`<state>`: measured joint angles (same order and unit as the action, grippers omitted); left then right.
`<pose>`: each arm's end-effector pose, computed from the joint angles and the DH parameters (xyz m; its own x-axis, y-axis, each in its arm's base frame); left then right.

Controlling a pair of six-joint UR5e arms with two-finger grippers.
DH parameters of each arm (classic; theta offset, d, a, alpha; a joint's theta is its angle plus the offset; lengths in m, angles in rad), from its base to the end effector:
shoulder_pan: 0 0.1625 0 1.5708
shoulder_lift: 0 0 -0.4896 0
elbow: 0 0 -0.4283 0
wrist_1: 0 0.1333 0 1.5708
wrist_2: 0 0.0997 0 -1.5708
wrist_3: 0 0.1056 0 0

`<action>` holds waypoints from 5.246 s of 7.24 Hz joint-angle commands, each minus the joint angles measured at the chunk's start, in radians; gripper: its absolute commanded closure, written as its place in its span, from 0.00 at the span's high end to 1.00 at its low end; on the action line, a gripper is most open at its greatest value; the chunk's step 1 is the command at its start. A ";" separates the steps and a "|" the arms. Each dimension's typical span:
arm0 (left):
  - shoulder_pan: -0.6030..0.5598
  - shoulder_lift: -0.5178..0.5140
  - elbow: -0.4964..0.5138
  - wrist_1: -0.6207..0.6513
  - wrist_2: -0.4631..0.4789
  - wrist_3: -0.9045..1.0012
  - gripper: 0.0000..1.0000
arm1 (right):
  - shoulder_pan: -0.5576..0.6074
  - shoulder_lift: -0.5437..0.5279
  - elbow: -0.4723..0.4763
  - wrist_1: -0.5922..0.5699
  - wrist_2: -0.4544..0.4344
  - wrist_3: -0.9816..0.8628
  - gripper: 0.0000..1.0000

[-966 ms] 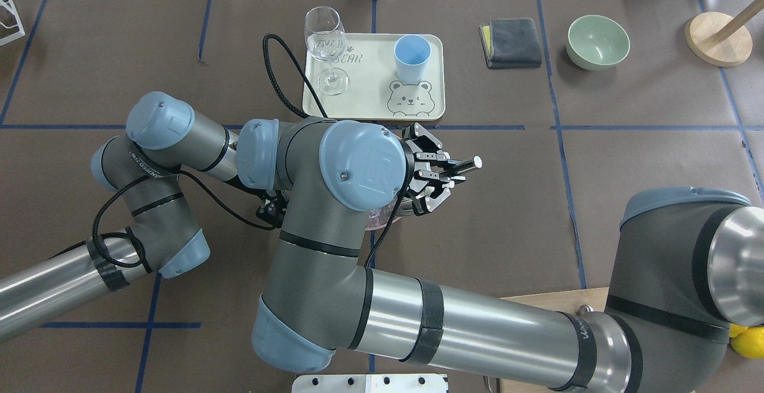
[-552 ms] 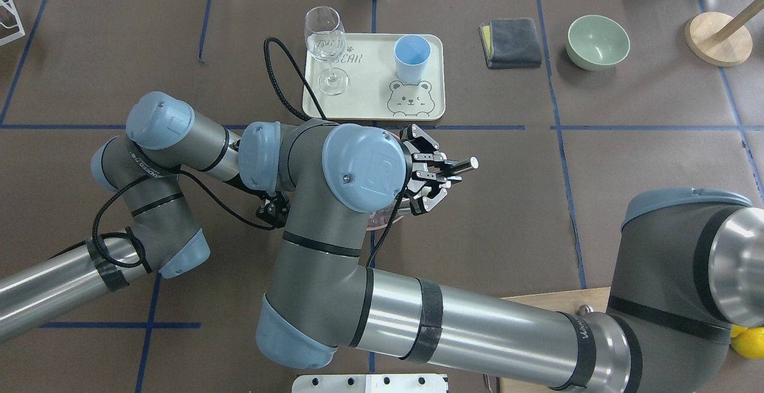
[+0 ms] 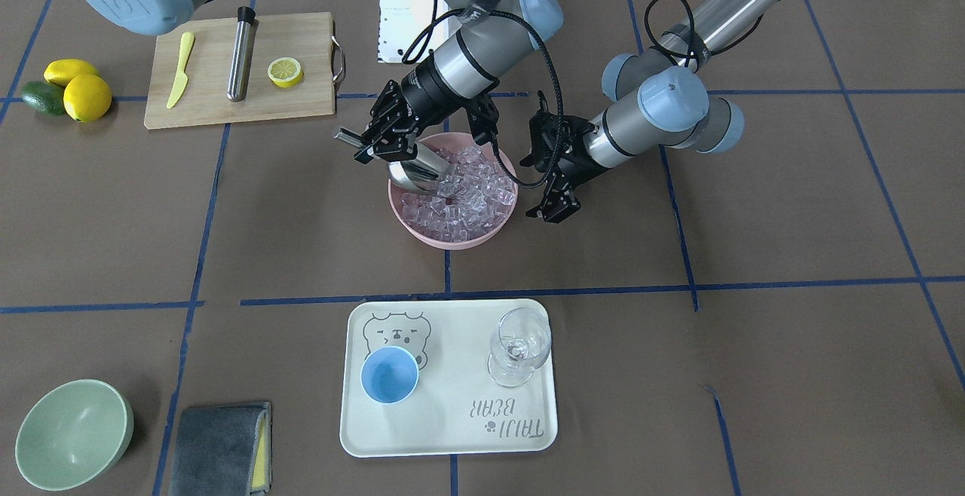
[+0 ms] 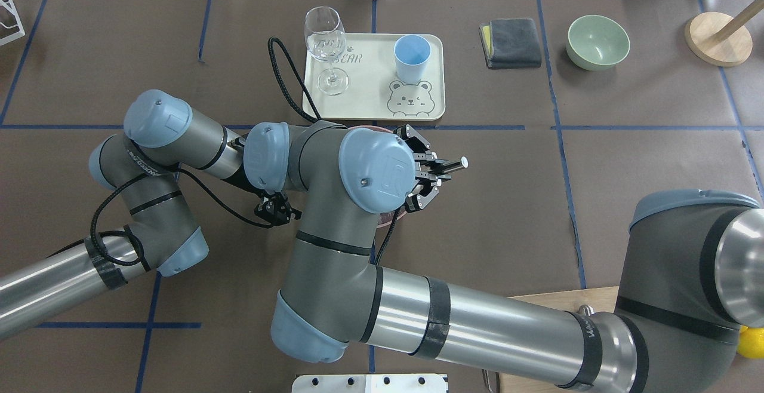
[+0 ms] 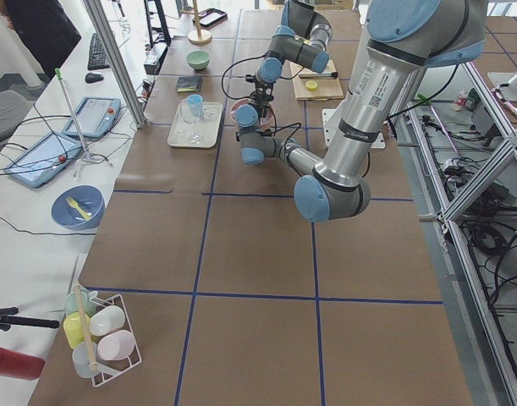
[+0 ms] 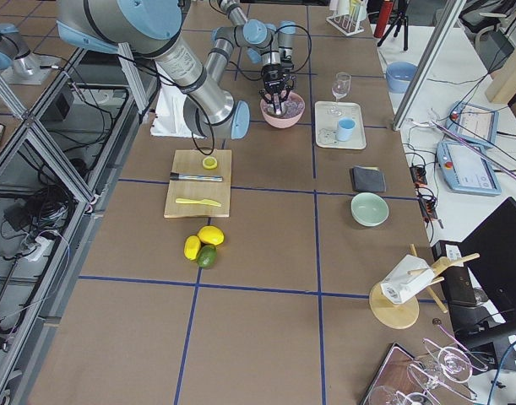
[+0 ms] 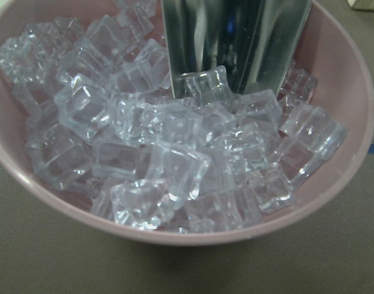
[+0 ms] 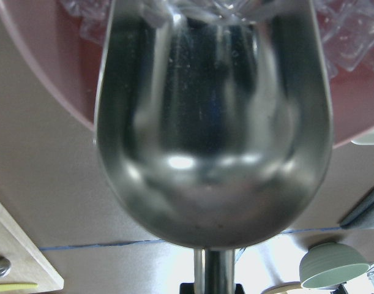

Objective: Put ice in cup with scoop
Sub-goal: 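Tilt the scoop down into the ice with the right gripper, then drag the scoop through the ice and lift it full with the right gripper, then carry the full scoop to the light-blue cup with the right gripper while the left withdraws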

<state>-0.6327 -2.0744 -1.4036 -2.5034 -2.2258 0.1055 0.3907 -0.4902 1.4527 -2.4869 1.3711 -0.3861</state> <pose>0.5642 -0.4992 0.3796 -0.0253 0.9965 -0.0795 -0.2384 0.0712 0.9686 -0.6635 -0.4401 0.1403 0.0058 -0.9796 -0.2010 0.9994 0.0125 -0.0317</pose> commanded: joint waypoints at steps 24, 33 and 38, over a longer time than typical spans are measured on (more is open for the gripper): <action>-0.088 0.032 -0.015 0.014 -0.006 0.016 1.00 | 0.210 -0.504 0.350 0.931 0.479 0.041 0.00; -0.511 0.232 -0.181 0.409 0.109 -0.020 1.00 | 0.499 -0.501 0.376 0.613 0.569 0.370 0.00; -0.734 0.223 -0.199 0.678 0.104 -0.007 1.00 | 0.502 -0.293 0.079 0.518 0.648 0.458 0.00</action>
<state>-1.3257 -1.8500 -1.5930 -1.8704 -2.1206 0.0931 0.8922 -0.8474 1.6001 -1.9220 2.0101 0.0669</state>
